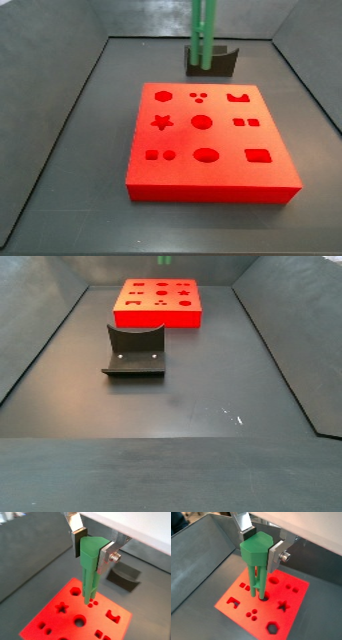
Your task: Insert the 3 prong object.
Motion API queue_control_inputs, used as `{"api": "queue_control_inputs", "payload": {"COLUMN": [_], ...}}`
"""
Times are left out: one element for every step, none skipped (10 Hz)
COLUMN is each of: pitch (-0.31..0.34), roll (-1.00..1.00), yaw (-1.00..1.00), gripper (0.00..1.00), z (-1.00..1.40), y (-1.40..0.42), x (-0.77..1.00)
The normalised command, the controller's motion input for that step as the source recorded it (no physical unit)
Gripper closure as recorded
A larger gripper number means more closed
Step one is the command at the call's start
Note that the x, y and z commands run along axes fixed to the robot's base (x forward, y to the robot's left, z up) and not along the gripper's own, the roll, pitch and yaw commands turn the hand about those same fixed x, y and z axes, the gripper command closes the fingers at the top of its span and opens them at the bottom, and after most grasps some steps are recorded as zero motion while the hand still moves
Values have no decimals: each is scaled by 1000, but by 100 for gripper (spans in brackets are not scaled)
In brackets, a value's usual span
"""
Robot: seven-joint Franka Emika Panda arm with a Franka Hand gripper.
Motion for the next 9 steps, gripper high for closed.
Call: {"api": "queue_control_inputs", "payload": {"pitch": [77,93,150,40,0,1,0,83,251], "roll": [193,101,0,-63,-10,-53,-127,-79,-67], "yaw": [-654,-743,-660,-100,0,-540,-769,-791,-554], "gripper": [100,100,100,100,100,100,100,100,100], "z": [-723,-803,-783,-126,-220,-166,-211,-231,-54], "y": [177,240,337,254,0,60,100,111,251], "x": [474,289,354,0,0,34,131,220,343]}}
